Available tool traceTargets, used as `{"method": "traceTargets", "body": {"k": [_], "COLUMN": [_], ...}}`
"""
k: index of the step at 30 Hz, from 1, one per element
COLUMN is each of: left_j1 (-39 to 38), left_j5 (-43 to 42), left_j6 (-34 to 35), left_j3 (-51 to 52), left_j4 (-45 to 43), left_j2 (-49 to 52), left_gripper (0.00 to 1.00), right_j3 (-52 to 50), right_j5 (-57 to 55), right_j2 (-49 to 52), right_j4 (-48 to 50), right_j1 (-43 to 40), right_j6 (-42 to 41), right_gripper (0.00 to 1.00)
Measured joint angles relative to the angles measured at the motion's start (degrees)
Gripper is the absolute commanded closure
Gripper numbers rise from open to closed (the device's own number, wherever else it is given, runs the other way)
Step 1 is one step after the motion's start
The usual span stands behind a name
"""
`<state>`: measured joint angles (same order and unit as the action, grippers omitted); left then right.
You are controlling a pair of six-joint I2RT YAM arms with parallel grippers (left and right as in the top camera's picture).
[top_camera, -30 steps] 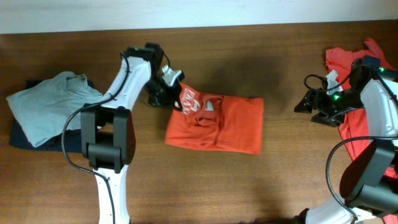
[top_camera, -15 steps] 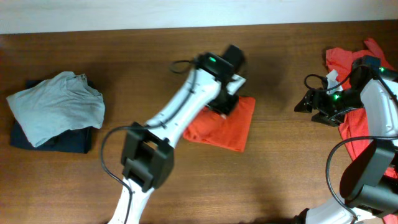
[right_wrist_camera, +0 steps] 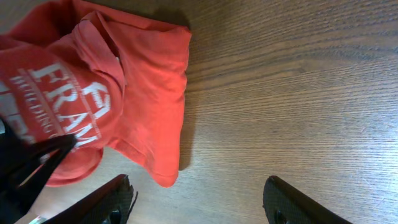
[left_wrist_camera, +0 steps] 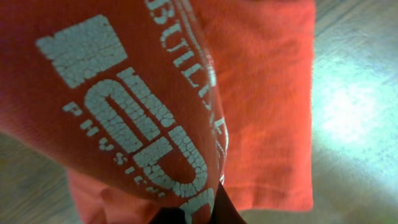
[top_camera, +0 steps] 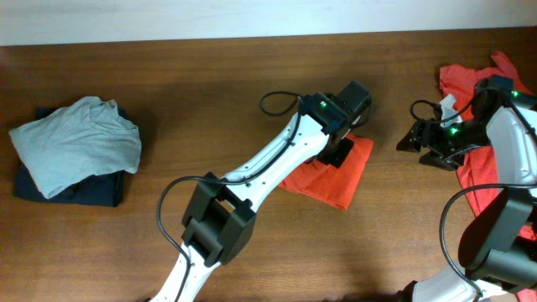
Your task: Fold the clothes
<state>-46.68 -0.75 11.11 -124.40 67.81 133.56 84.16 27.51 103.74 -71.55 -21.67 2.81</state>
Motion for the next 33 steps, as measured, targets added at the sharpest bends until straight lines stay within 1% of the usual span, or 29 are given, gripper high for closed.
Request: {"method": "traceTargets", "body": {"k": [1, 2, 3, 4, 6, 9, 15, 16, 17, 18, 20, 21, 22, 24, 27, 29, 31, 33], "left_j1": [-0.1, -0.2, -0.4, -0.6, -1.0, -1.9, -4.0, -4.4, -4.7, -5.0, -5.1, -4.9, -4.3, -2.6, 3.0, 6.9, 11.4, 16.0], "left_j5": [0.1, 0.2, 0.2, 0.0, -0.8, -4.0, -7.1, -7.4, -7.6, -7.9, -7.9, -7.6, -6.6, -4.5, 0.6, 2.7, 4.1, 4.3], "left_j6": [0.5, 1.3, 2.3, 3.6, 5.0, 6.5, 6.8, 6.7, 6.5, 5.7, 4.1, 3.4, 2.7, 2.3, 1.3, -0.4, -2.3, -3.1], "left_j3": [0.0, 0.0, 0.0, 0.0, 0.0, 0.0, 0.0, 0.0, 0.0, 0.0, -0.6, -1.2, -4.0, -9.3, -20.5, -25.0, -28.3, -29.7], "left_j4": [-0.2, -0.7, -1.4, -1.9, -3.3, -6.1, -8.7, -8.8, -8.7, -8.5, -5.8, -4.3, 0.2, 5.7, 13.0, 15.4, 16.9, 17.7], "left_j2": [0.3, 0.6, 0.9, 0.9, 0.9, 0.9, 0.9, 0.9, 0.9, 0.9, 0.9, 1.0, 1.2, 1.2, 1.2, 1.0, 1.0, 1.0], "left_gripper": [0.87, 0.75, 0.69, 0.66, 0.64, 0.63, 0.63, 0.67, 0.69, 0.69, 0.61, 0.59, 0.58, 0.52, 0.40, 0.34, 0.33, 0.33], "right_j3": [0.0, 0.0, 0.0, 0.0, 0.0, 0.0, 0.0, 0.0, 0.0, 0.0, 0.0, 0.0, 0.0, 0.0, 0.0, 0.0, 0.0, -0.3], "right_j5": [0.0, 0.0, 0.0, 0.0, 0.0, 0.0, 0.0, 0.1, 0.2, 0.2, 0.2, 0.2, 0.2, 0.3, 0.8, 1.1, 1.0, 1.2], "right_j2": [0.0, 0.0, 0.0, 0.0, 0.0, 0.0, 0.0, 0.0, 0.0, 0.0, 0.0, 0.0, 0.0, 0.0, 0.0, 0.0, 0.0, 0.0], "right_j4": [0.0, 0.0, 0.0, 0.0, 0.0, 0.0, 0.0, -0.1, -0.1, -0.2, -0.5, -0.9, -1.1, -1.7, -3.3, -4.7, -5.4, -5.0], "right_j1": [0.0, 0.0, 0.0, 0.0, 0.0, 0.0, 0.0, 0.0, 0.0, 0.0, 0.0, 0.0, 0.0, 0.3, 2.7, 5.5, 8.4, 12.6], "right_j6": [0.0, 0.0, 0.0, 0.0, 0.0, 0.0, 0.0, 0.0, 0.0, 0.0, 0.0, 0.0, 0.0, 0.0, -0.6, -1.3, -2.3, -4.4], "right_gripper": [0.27, 0.27, 0.28, 0.27, 0.27, 0.27, 0.27, 0.27, 0.27, 0.27, 0.27, 0.27, 0.27, 0.27, 0.27, 0.27, 0.26, 0.24]}}
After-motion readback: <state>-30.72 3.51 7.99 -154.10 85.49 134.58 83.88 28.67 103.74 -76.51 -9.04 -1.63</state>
